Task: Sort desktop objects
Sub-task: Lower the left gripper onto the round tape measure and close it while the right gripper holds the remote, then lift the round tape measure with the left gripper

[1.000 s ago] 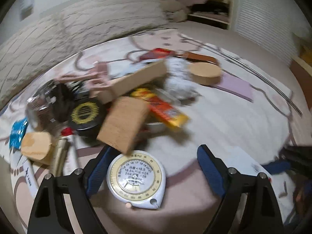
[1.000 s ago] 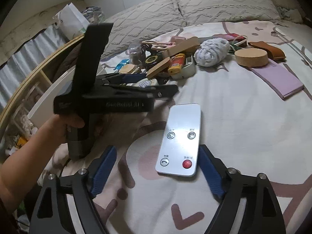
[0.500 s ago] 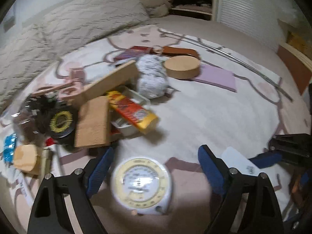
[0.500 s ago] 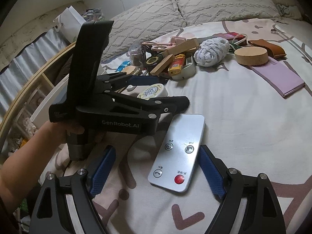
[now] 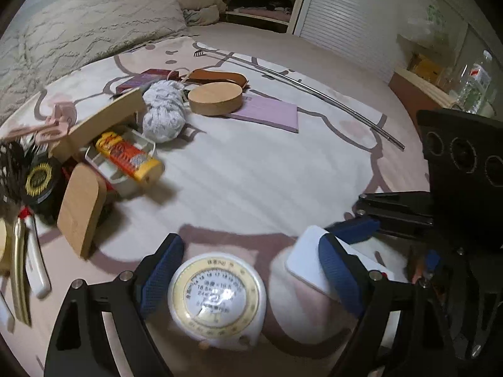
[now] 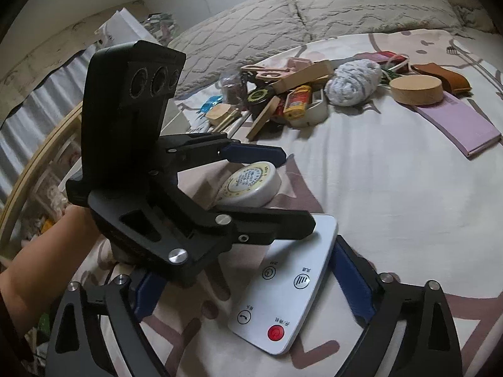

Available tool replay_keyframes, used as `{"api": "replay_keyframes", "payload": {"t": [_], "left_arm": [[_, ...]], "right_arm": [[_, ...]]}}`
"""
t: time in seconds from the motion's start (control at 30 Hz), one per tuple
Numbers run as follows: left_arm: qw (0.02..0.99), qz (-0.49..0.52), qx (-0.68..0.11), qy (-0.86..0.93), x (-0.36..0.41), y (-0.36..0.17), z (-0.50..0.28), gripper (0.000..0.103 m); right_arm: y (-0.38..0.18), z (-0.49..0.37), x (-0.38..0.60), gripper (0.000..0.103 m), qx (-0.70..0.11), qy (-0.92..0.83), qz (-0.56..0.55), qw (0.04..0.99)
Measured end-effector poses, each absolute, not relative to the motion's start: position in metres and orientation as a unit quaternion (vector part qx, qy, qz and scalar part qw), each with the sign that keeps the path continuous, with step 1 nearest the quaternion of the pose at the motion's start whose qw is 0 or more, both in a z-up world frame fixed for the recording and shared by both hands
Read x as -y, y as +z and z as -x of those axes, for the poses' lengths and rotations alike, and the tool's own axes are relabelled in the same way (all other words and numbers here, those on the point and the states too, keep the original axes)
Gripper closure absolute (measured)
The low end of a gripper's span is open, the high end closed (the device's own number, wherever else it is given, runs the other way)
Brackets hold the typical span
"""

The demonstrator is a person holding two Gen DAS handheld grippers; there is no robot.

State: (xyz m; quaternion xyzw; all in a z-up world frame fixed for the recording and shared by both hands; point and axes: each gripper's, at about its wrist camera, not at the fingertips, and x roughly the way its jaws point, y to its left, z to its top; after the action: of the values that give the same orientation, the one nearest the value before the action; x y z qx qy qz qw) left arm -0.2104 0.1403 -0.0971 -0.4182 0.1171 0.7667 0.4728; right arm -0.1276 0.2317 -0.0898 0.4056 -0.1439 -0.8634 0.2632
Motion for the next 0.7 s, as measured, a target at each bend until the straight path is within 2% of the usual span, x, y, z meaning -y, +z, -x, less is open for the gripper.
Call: {"api": "replay_keyframes", "payload": {"t": [0.27,0.7], "left_arm": [[0.478,0.429,-0.066,0.764,-0.119,-0.096,0.197,0.015],[0.383,0.423,-0.128,0.811,-0.142,-0.096,0.2,0.014]], "right_arm": [[-0.084,0.107,-0.238,0.004,0.145,-0.854,-0.406,0.291],[-0.085,0.089,-0.241,0.004,0.138,-0.863,-0.395,0.284]]}}
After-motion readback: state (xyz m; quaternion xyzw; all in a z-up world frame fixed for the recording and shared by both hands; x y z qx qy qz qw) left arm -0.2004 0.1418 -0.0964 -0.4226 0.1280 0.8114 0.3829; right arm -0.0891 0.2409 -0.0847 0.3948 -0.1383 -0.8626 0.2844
